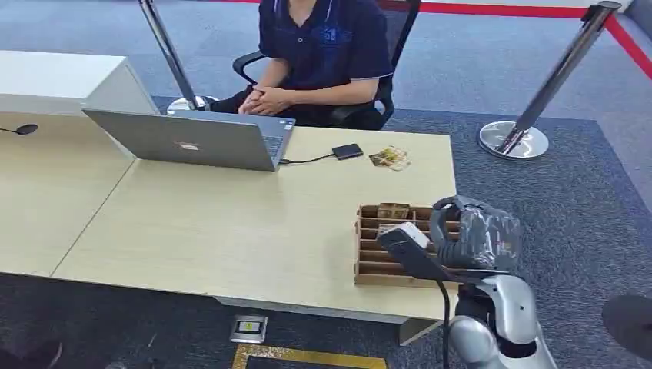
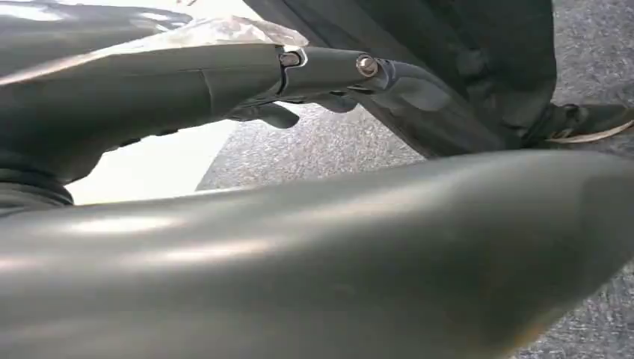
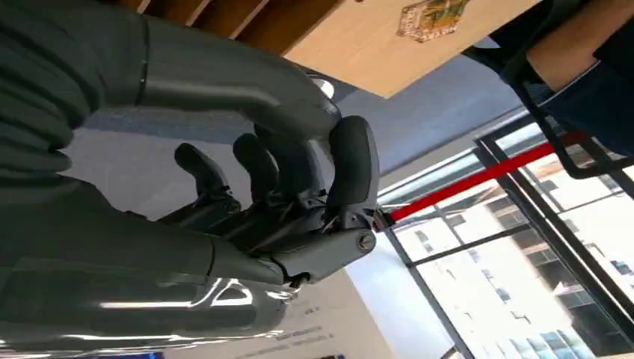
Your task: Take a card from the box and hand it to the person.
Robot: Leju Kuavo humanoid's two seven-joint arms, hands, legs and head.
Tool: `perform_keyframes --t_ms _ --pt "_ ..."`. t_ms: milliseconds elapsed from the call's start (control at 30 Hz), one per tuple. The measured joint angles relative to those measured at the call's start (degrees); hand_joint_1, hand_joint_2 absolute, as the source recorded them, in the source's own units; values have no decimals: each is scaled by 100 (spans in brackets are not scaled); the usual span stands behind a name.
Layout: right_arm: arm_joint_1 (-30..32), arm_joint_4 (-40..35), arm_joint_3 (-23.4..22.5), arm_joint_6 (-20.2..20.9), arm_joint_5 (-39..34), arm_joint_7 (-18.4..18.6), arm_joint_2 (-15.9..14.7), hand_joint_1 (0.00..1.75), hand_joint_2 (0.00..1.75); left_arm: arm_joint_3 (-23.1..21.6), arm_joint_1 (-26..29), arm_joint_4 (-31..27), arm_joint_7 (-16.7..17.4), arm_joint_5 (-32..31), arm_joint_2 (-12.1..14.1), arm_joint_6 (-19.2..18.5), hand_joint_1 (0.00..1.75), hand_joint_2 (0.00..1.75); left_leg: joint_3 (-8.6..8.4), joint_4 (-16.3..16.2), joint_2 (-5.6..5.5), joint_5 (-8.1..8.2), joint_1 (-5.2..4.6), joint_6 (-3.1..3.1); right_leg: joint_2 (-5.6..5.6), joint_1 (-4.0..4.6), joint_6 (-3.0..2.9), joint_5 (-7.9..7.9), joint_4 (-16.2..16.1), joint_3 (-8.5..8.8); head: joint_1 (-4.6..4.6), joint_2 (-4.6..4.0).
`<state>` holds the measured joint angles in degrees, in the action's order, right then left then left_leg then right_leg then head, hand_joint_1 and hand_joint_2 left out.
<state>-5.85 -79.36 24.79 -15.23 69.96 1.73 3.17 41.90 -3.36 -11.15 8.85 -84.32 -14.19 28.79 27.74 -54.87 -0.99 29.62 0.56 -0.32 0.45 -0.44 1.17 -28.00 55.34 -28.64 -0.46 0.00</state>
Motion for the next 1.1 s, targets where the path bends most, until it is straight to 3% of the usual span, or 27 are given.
perform_keyframes --t_ms 33,67,100,133,200,267,600,1100 --pt "0 20 2 0 0 4 -7 122 175 0 0 0 0 2 0 0 0 0 0 0 0 0 0 0 0 0 0 0 0 0 2 0" --pt "1 37 2 -2 0 17 -15 106 175 0 0 0 0 2 0 0 0 0 0 0 0 0 0 0 0 0 0 0 0 0 0 0" --pt "2 50 4 -2 0 20 -20 80 175 0 0 0 0 2 0 0 0 0 0 0 0 0 0 0 0 0 0 0 0 0 2 0" --pt "5 70 4 -4 0 24 -28 80 175 0 0 2 0 2 0 0 0 0 0 0 0 0 0 0 0 0 0 0 0 0 0 0" --pt "11 103 15 -7 24 37 -44 59 175 0 0 2 0 2 0 0 0 0 0 0 0 0 0 0 0 0 0 0 0 0 2 0" --pt "15 131 48 -9 76 57 -59 56 175 0 0 2 0 2 0 0 0 0 0 0 0 0 0 0 0 0 0 0 0 -1 0 0" --pt "-94 470 345 107 229 74 -55 63 175 0 0 2 0 -13 0 0 0 0 0 0 0 0 0 0 0 0 0 0 1 0 0 0" --pt "-348 1125 724 256 354 325 251 72 175 -2 -3 4 15 -90 0 -26 0 0 1 1 0 0 0 0 0 0 -1 0 1 1 0 0"
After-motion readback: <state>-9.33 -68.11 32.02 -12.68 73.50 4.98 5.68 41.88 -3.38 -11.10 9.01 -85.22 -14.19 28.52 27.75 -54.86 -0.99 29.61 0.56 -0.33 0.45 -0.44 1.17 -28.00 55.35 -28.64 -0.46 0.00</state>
